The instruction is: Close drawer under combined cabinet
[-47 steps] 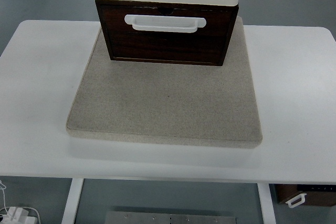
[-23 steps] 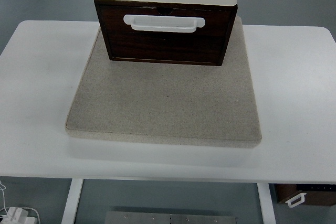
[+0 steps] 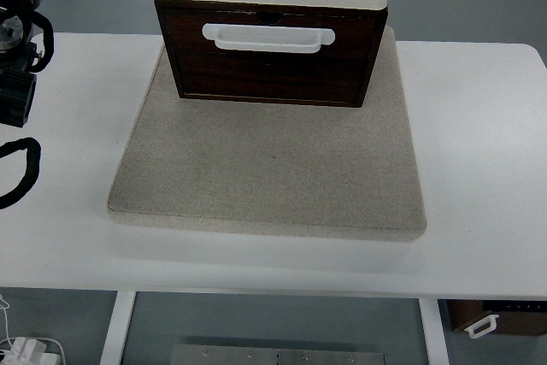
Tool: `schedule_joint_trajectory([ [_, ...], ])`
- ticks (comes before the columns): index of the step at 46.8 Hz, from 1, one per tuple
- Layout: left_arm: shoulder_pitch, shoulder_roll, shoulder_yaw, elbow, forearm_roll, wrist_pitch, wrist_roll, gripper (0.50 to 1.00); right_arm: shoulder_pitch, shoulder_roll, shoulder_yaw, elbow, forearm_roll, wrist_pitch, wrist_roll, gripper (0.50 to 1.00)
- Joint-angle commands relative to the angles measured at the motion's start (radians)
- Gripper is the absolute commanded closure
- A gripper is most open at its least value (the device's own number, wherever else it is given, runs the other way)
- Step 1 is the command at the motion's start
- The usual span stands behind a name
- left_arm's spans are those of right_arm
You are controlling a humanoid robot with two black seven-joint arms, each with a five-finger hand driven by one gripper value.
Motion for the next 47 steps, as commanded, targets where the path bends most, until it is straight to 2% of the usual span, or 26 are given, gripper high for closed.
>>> schedule_joint_trajectory([
  [1,0.018,-0.016,0.0,0.001,0.0,0.0,-0.012,0.5,0.0,0.0,0.0,0.0,0.0,0.0,0.0,0.548],
  [25,0.041,-0.115,0.026,0.003,-0.001,0.047,-0.062,0.5,0.005,0.0,0.001,-0.002,0.008,0.0,0.0,0.548],
  [47,0.062,-0.132,0.028,0.003,-0.04,0.052,-0.075,0.5,0.005,0.0,0.001,-0.002,0.008,0.0,0.0,0.548],
])
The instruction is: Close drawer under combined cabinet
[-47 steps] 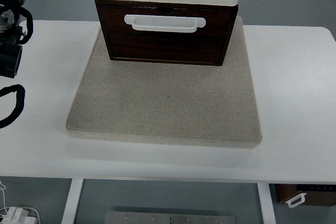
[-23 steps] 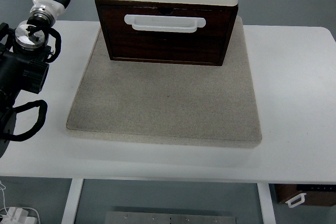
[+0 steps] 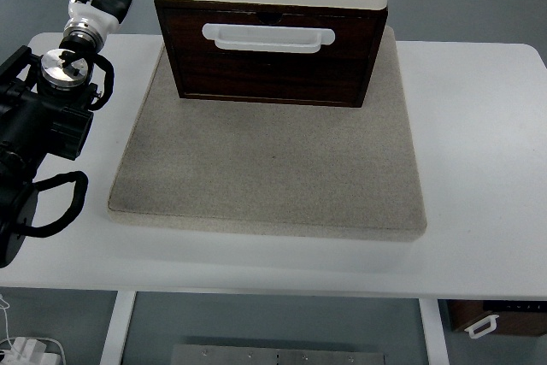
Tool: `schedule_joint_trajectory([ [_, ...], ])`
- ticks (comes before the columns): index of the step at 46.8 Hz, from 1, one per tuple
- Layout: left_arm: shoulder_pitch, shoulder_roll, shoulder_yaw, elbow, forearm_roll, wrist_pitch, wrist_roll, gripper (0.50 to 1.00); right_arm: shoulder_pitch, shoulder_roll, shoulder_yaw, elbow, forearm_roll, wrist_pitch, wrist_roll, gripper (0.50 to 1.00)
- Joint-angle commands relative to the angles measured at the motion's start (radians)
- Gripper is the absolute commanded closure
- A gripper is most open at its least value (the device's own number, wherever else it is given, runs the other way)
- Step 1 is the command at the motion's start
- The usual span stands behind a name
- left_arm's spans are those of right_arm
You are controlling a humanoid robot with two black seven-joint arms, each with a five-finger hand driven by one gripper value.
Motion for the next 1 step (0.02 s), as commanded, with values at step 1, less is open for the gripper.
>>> schedule_joint_trajectory([
  [1,0.002,-0.004,-0.001,0.0,-0.009,0.0,0.0,0.5,0.001,0.0,0.0,0.0,0.0,0.0,0.0,0.548],
])
